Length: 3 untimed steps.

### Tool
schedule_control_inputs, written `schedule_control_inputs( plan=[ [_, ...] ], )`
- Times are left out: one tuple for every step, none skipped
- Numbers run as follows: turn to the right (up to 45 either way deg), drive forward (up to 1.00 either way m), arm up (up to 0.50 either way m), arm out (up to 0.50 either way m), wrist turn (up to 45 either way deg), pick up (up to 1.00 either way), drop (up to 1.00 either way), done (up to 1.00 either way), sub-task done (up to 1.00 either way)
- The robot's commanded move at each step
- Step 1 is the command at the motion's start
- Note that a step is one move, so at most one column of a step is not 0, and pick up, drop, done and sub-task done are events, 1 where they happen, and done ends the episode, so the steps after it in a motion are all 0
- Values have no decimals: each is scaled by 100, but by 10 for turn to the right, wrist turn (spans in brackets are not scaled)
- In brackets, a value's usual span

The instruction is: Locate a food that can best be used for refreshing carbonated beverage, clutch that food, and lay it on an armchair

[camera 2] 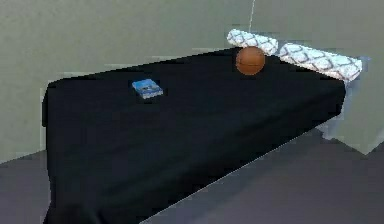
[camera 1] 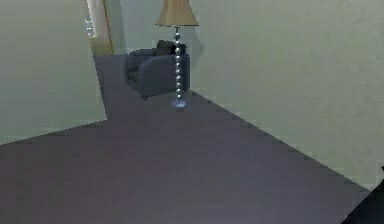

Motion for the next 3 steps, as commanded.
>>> schedule_control_inputs(
  plan=[
    [-300,0,0,0,0,0,0,0,0],
    [0,80,0,0,0,0,0,0,0],
    [-240,0,0,0,0,0,0,0,0]
  ],
)
